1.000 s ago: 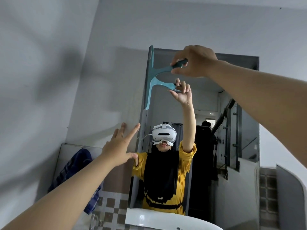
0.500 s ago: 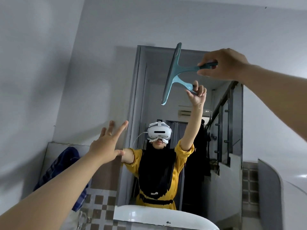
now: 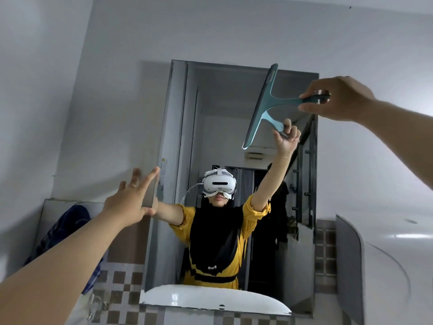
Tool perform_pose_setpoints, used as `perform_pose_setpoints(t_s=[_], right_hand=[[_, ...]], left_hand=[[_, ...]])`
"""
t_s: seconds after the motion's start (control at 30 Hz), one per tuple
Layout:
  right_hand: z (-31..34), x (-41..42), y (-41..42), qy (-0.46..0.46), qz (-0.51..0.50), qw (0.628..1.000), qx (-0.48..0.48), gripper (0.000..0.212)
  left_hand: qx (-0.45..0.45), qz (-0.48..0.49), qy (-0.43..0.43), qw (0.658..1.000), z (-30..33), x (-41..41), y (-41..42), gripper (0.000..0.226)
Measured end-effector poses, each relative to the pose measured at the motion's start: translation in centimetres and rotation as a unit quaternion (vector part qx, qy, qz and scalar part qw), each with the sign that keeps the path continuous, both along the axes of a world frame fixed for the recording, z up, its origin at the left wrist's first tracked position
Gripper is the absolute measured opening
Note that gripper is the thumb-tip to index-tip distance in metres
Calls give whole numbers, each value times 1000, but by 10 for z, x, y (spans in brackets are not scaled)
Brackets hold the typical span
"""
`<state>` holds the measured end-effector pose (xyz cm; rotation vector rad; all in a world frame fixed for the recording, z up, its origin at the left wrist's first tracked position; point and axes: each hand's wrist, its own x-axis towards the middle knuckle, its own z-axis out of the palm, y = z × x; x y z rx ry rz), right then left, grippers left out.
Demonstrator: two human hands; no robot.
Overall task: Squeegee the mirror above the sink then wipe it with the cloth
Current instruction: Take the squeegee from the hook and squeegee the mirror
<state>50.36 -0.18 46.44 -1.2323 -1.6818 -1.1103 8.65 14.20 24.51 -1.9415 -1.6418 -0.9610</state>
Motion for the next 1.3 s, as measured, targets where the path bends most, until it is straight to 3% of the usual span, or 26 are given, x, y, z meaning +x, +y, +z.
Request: perform_pose_setpoints(t_s=[0.4, 0.67, 0.93, 1.13, 1.3], right_hand=[[-27, 67, -23, 90, -20, 996, -10, 18], [-76, 37, 4, 175, 35, 984, -15, 25], [-113, -52, 35, 354, 108, 928, 45, 19], [-117, -111, 44, 496, 168, 847, 97, 12], [-129, -165, 54, 542, 227, 801, 113, 11]], left_hand=[[8, 26, 8, 1000, -2, -1, 12, 120], [-10, 31, 0, 999, -1, 2, 10, 117], [-17, 14, -4, 1000, 0, 4, 3, 116], [7, -22, 1, 1000, -3, 2, 1, 113], [-5, -28, -12, 1000, -3, 4, -3, 107]])
